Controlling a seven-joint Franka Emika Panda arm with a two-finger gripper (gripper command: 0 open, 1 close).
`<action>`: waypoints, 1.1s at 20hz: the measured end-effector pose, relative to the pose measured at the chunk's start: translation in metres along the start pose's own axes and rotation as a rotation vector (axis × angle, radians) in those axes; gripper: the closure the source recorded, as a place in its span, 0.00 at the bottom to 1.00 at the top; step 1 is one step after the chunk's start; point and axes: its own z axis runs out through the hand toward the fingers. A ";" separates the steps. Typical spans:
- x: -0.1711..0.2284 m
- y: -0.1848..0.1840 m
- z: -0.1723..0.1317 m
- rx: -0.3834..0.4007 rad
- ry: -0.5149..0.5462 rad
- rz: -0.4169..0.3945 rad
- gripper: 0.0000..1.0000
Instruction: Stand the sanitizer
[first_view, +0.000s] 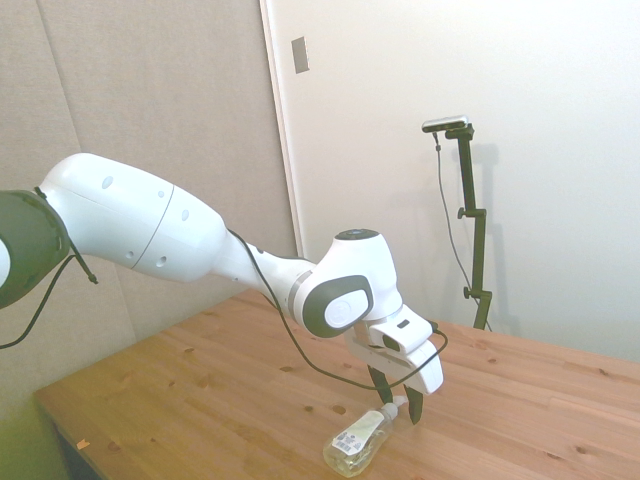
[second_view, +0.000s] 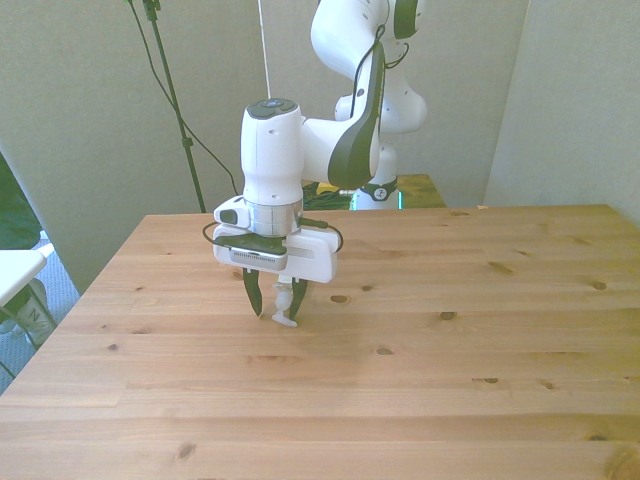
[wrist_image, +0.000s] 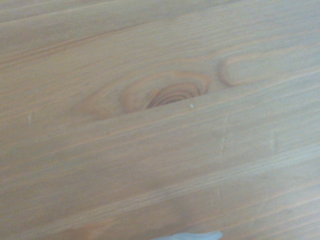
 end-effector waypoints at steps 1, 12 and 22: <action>0.001 -0.001 0.001 0.004 -0.002 -0.002 1.00; 0.008 -0.001 0.001 0.006 -0.053 0.051 1.00; -0.023 -0.062 -0.064 0.056 0.111 0.179 1.00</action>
